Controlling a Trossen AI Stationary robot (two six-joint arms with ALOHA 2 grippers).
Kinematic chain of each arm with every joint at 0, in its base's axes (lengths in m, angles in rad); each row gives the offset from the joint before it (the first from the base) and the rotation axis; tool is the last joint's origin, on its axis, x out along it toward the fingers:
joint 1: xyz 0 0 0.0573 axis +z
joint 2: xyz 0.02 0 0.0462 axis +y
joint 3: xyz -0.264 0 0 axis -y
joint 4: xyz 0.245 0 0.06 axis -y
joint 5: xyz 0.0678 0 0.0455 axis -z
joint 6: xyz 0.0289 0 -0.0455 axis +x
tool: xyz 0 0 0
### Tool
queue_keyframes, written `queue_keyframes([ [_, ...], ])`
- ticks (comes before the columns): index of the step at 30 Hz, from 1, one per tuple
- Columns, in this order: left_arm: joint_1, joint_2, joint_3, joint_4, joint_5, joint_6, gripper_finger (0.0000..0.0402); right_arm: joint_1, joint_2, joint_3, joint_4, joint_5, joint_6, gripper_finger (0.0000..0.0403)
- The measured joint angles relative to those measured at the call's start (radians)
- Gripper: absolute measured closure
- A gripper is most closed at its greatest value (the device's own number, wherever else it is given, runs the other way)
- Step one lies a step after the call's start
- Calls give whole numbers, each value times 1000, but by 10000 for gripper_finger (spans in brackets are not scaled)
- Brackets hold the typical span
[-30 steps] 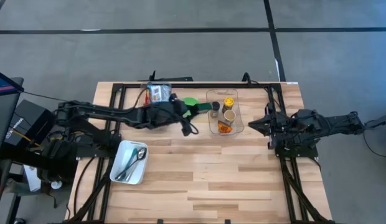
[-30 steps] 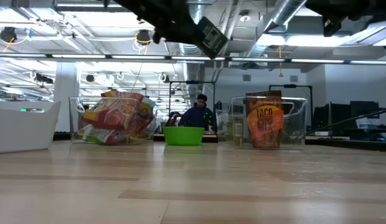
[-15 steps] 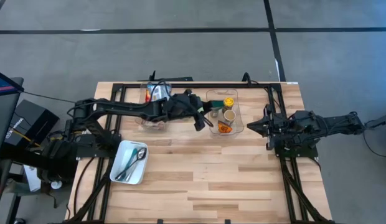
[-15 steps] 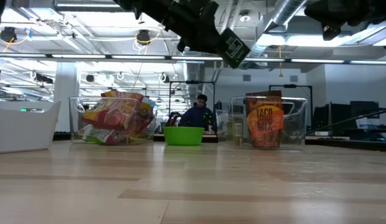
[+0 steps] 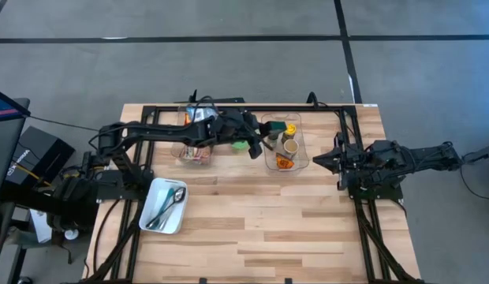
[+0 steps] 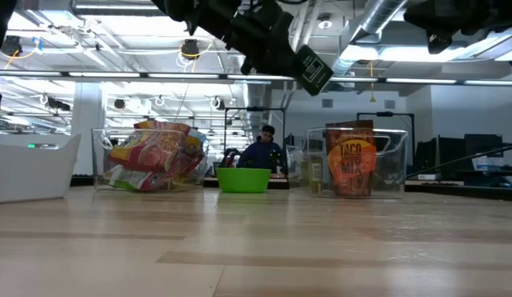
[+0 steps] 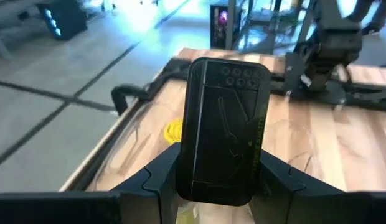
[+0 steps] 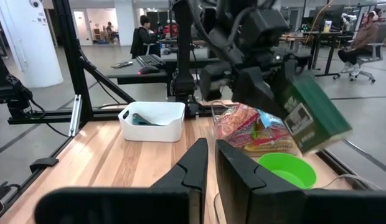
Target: Pick & Place Food Item
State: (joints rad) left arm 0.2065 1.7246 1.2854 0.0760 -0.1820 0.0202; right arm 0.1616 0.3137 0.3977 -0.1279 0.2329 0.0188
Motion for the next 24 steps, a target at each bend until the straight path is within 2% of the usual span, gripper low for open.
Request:
queue_keyframes([
  [8, 13, 73, 0, -11, 59, -10, 261, 0, 0, 0, 0, 0, -1, 376],
  [15, 3, 121, -1, -61, 58, -25, 261, 0, 0, 0, -8, 0, -3, 376],
  [24, 2, 124, -1, -67, 59, -29, 261, 0, 0, 0, -15, 0, -8, 376],
])
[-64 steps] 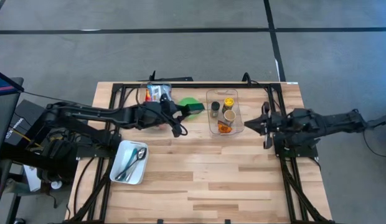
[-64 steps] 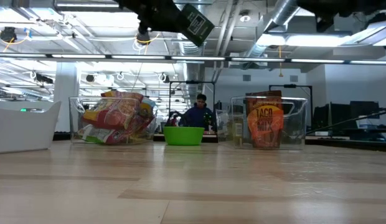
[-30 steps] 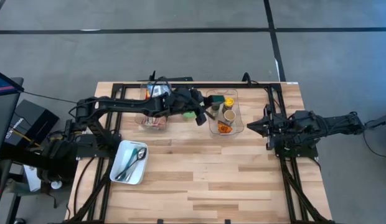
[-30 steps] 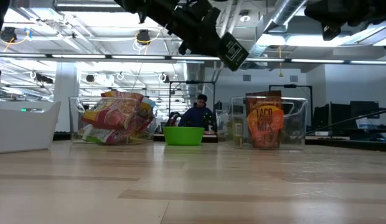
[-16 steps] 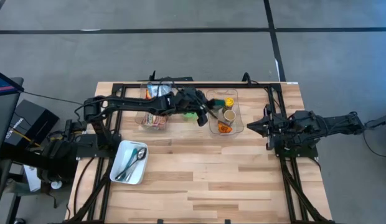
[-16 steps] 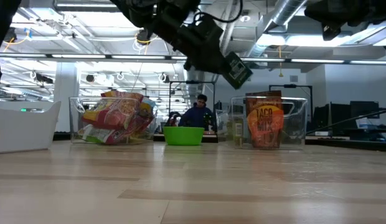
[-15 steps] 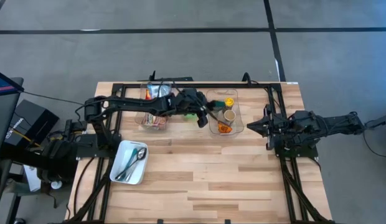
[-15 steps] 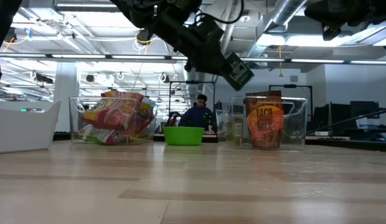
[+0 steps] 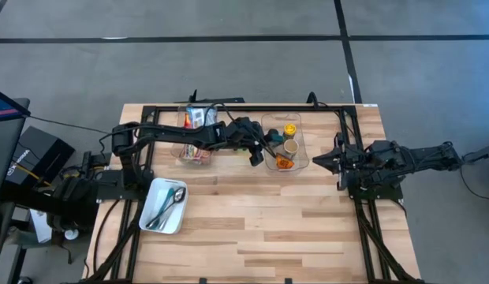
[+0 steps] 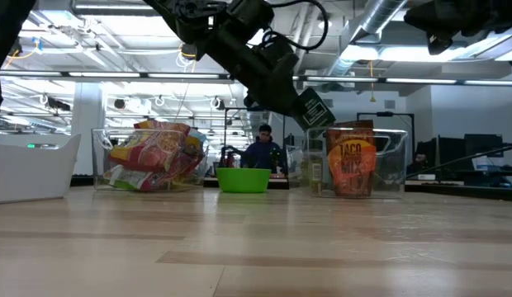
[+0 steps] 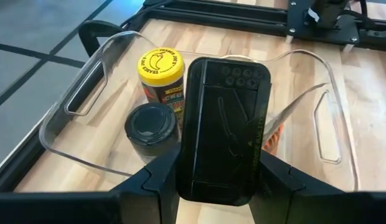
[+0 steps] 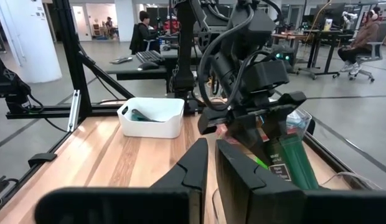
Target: Pick & Place Food Item
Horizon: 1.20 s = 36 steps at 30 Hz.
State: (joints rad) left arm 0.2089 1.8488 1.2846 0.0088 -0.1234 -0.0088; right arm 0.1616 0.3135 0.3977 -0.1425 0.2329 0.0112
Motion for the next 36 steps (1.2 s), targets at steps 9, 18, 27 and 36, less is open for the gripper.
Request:
queue_keyframes([
  [9, 0, 16, -2, -4, 9, -8, 261, 0, 0, 0, -8, 0, -11, 376],
  [18, -2, 17, -2, -30, 45, -10, 261, 0, 0, 0, 41, 0, 49, 376],
  [27, -2, 17, -2, -65, 57, -8, 261, 0, 0, 1, 54, 1, 102, 376],
  [36, -2, 17, -2, -62, 60, -8, 261, -40, 5, 1, 76, 212, -54, 378],
])
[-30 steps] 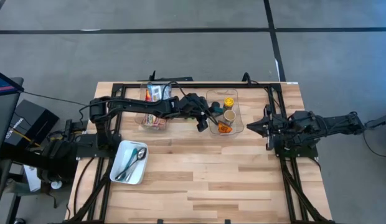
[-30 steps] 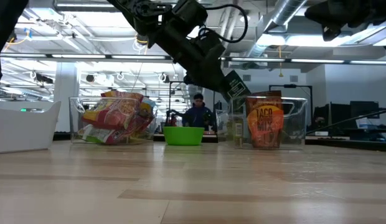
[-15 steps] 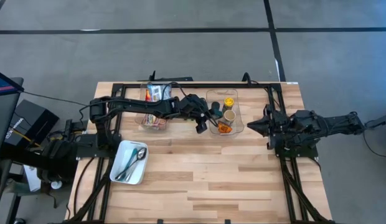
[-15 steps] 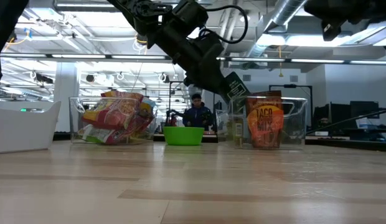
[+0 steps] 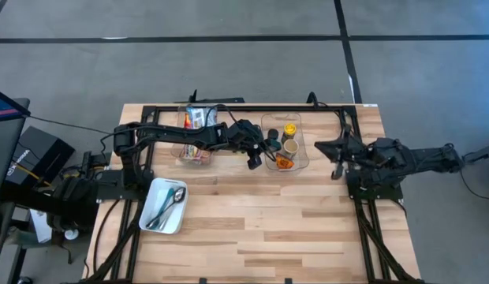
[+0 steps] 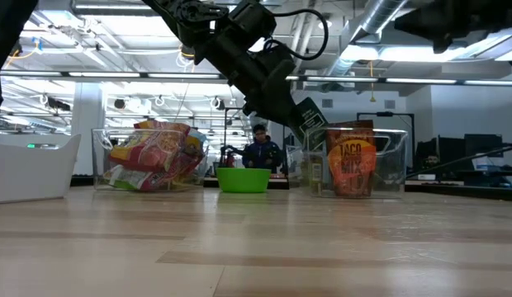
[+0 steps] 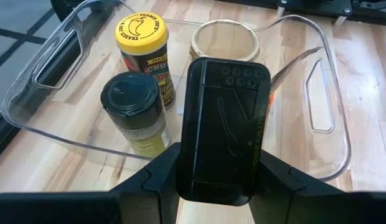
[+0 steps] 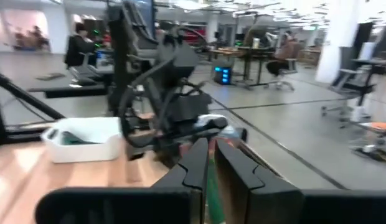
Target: Pick & Place Food Item
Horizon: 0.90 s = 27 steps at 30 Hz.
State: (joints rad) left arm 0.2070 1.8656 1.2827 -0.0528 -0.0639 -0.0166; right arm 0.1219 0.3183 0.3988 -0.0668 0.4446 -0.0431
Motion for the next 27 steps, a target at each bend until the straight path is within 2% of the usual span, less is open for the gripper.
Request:
queue_keyframes([
  [8, 0, 0, 0, 1, 0, 0, 261, -161, 73, 1, -3, -2, -17, 400],
  [14, 0, 0, 0, 1, 0, 0, 261, -272, 149, 62, -15, -121, -11, 402],
  [20, 0, 0, 0, 2, -1, 0, 261, -367, 244, 149, -76, -141, -10, 402],
  [27, 0, 0, 0, 2, -4, 0, 261, -487, 396, 253, -227, -339, -42, 403],
])
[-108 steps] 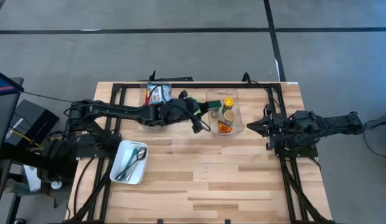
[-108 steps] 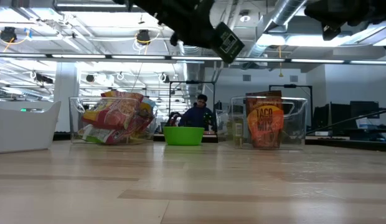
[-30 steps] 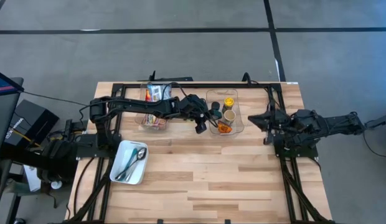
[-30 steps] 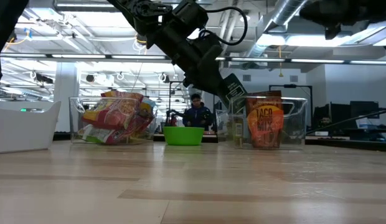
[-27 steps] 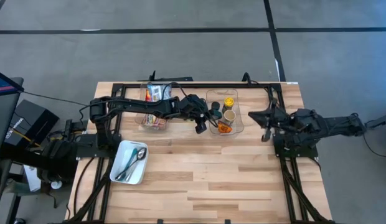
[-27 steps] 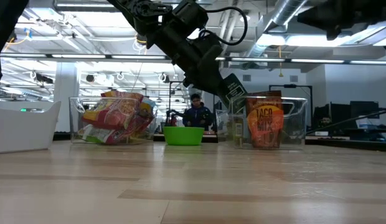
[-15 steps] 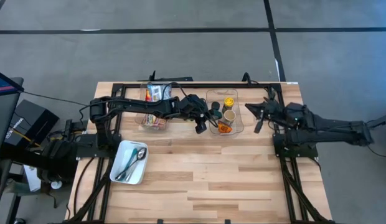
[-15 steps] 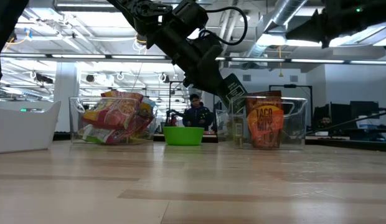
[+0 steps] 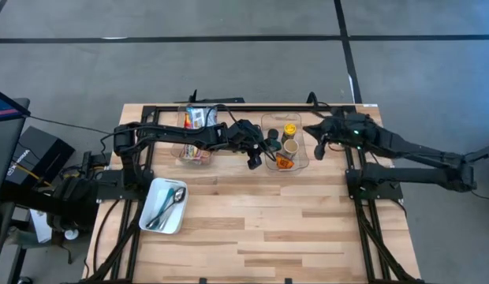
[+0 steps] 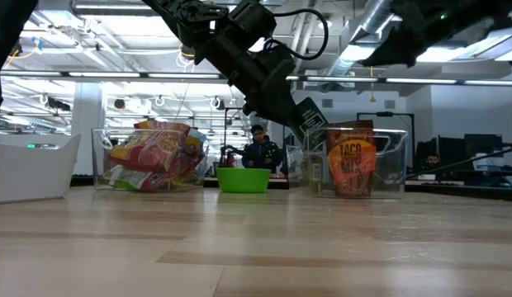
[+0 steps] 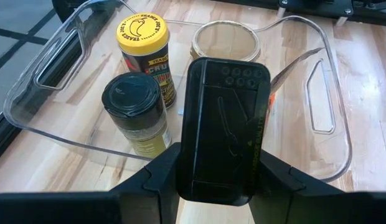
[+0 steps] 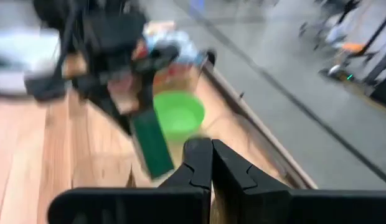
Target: Pick & Place Food Item
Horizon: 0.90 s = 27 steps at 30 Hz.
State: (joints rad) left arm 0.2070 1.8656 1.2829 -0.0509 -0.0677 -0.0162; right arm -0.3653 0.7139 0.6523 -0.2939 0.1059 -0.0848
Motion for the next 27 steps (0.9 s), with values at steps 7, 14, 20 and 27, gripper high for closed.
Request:
queue_keyframes([
  [7, 0, 0, 0, 0, 0, 0, 261, -44, 179, 80, -51, -38, -131, 403],
  [14, 0, 0, 0, 0, 1, 0, 261, -42, 333, 156, -87, -103, -178, 403],
  [20, 0, 0, 0, -1, 3, 0, 261, -44, 449, 207, -140, -227, -204, 403],
  [27, 0, 0, 0, -1, 3, 0, 261, -41, 539, 247, -142, -263, -208, 403],
])
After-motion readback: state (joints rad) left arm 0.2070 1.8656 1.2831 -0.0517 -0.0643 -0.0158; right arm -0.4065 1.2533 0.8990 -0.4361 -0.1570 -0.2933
